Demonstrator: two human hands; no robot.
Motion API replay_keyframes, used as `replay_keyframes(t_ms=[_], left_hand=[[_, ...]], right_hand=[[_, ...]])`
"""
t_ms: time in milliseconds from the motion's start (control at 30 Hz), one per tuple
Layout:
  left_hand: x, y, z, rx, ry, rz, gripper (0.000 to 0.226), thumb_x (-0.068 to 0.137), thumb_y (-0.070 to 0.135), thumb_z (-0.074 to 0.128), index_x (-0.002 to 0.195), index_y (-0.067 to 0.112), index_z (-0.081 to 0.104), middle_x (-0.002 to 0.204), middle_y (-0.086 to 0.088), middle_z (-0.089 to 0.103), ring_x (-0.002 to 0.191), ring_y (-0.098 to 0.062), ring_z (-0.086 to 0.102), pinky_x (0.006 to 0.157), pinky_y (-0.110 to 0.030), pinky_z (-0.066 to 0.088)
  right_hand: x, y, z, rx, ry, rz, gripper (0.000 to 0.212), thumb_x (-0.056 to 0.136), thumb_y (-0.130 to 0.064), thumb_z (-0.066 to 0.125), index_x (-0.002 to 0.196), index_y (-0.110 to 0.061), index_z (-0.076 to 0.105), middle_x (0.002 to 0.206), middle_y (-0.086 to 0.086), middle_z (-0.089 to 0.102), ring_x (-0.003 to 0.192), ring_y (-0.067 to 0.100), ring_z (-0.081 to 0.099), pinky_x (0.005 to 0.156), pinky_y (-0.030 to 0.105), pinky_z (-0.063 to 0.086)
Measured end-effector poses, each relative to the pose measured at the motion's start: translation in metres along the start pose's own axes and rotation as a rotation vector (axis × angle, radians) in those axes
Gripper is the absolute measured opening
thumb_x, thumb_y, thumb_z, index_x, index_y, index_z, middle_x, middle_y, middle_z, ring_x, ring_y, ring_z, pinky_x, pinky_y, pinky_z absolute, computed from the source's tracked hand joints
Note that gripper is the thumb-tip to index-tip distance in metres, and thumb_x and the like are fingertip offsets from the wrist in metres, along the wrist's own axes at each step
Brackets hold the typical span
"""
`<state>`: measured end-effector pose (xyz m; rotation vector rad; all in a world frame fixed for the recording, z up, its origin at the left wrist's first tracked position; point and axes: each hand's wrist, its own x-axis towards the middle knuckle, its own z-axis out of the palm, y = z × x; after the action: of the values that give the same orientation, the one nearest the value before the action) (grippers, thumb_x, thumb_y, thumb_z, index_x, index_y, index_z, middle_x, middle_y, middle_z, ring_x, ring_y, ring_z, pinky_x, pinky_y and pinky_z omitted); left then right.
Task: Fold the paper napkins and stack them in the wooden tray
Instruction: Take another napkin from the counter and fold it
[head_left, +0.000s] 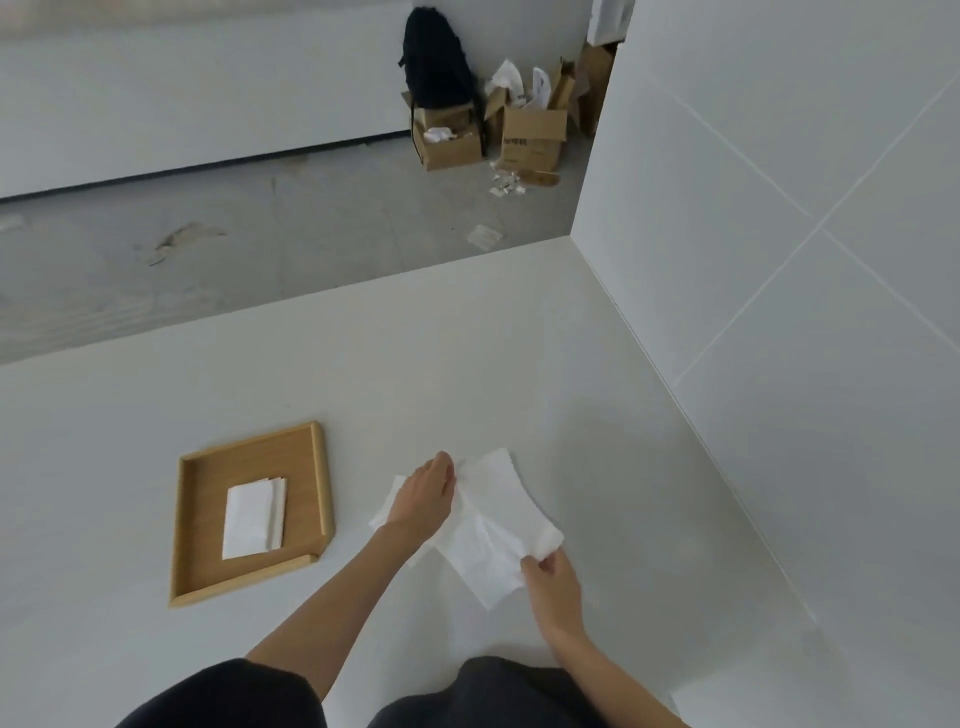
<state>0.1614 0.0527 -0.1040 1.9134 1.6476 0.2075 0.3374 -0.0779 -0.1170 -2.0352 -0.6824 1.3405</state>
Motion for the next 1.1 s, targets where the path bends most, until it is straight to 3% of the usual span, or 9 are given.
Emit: replay_keyframes(t_ms=[167, 267, 400, 533, 600, 700, 900, 1100], left_hand=[[-0.015, 0.001, 0.01, 0.014, -0.093, -0.075, 0.012, 0.104, 0.018, 0.035, 0.096, 0.013, 0.041, 0.088, -0.007, 0.057, 0.077, -0.028, 0.052, 0.07, -0.041, 0.043], [-0.019, -0.004, 0.032, 0.084, -0.23, -0.12, 0.028, 0.104, 0.025, 0.039, 0.129, 0.014, 0.047, 0.12, -0.009, 0.063, 0.112, -0.031, 0.059, 0.091, -0.04, 0.046], [-0.024, -0.009, 0.059, 0.182, -0.314, -0.089, 0.038, 0.104, 0.031, 0.04, 0.138, 0.015, 0.043, 0.141, -0.005, 0.052, 0.133, -0.028, 0.045, 0.105, -0.042, 0.04], [-0.024, -0.018, 0.074, 0.234, -0.342, -0.125, 0.058, 0.106, 0.038, 0.036, 0.157, 0.02, 0.017, 0.167, -0.005, 0.013, 0.154, -0.031, 0.008, 0.121, -0.046, 0.02], [-0.023, -0.02, 0.078, 0.261, -0.291, -0.155, 0.061, 0.105, 0.04, 0.038, 0.157, 0.021, 0.013, 0.167, -0.01, 0.007, 0.154, -0.035, 0.003, 0.122, -0.046, 0.015], [-0.027, -0.016, 0.085, 0.325, -0.167, -0.053, 0.049, 0.102, 0.036, 0.047, 0.146, 0.016, 0.035, 0.154, -0.01, 0.033, 0.144, -0.034, 0.027, 0.115, -0.04, 0.028], [-0.025, -0.002, 0.099, 0.491, -0.12, -0.057, 0.037, 0.103, 0.038, 0.047, 0.132, 0.016, 0.05, 0.13, -0.005, 0.05, 0.12, -0.025, 0.046, 0.099, -0.031, 0.038], [-0.023, -0.002, 0.108, 0.464, -0.144, -0.129, 0.027, 0.102, 0.026, 0.05, 0.128, 0.016, 0.05, 0.126, -0.004, 0.051, 0.118, -0.024, 0.046, 0.097, -0.028, 0.036]], right_hand=[[0.005, 0.032, 0.0, 0.046, -0.006, 0.136, 0.007, 0.086, -0.011, 0.056, 0.087, -0.006, 0.061, 0.068, 0.005, 0.058, 0.061, 0.02, 0.052, 0.062, 0.033, 0.043], [0.012, 0.051, 0.0, 0.098, -0.023, 0.224, 0.013, 0.086, -0.012, 0.055, 0.094, -0.007, 0.064, 0.082, 0.011, 0.068, 0.071, 0.025, 0.063, 0.067, 0.037, 0.053], [0.035, 0.088, -0.002, 0.143, 0.005, 0.29, 0.022, 0.084, -0.026, 0.054, 0.097, -0.009, 0.06, 0.096, 0.014, 0.07, 0.088, 0.03, 0.07, 0.081, 0.046, 0.061], [0.02, 0.081, -0.012, 0.148, 0.053, 0.264, 0.024, 0.085, -0.03, 0.059, 0.083, -0.011, 0.044, 0.081, 0.008, 0.054, 0.073, 0.024, 0.056, 0.072, 0.041, 0.056], [0.01, 0.072, -0.016, 0.157, 0.055, 0.258, 0.031, 0.089, -0.026, 0.069, 0.101, -0.015, 0.043, 0.096, 0.004, 0.056, 0.089, 0.024, 0.062, 0.085, 0.045, 0.057], [0.005, 0.069, -0.024, 0.171, 0.007, 0.252, 0.053, 0.086, -0.012, 0.073, 0.122, -0.016, 0.036, 0.114, 0.005, 0.057, 0.104, 0.026, 0.062, 0.093, 0.046, 0.056], [0.013, 0.07, -0.031, 0.173, 0.008, 0.288, 0.047, 0.09, -0.006, 0.068, 0.127, -0.014, 0.042, 0.111, 0.003, 0.058, 0.091, 0.015, 0.061, 0.067, 0.024, 0.052], [0.015, 0.072, -0.036, 0.129, -0.026, 0.274, 0.045, 0.089, -0.004, 0.067, 0.126, -0.014, 0.043, 0.108, 0.0, 0.059, 0.092, 0.014, 0.062, 0.067, 0.025, 0.053]])
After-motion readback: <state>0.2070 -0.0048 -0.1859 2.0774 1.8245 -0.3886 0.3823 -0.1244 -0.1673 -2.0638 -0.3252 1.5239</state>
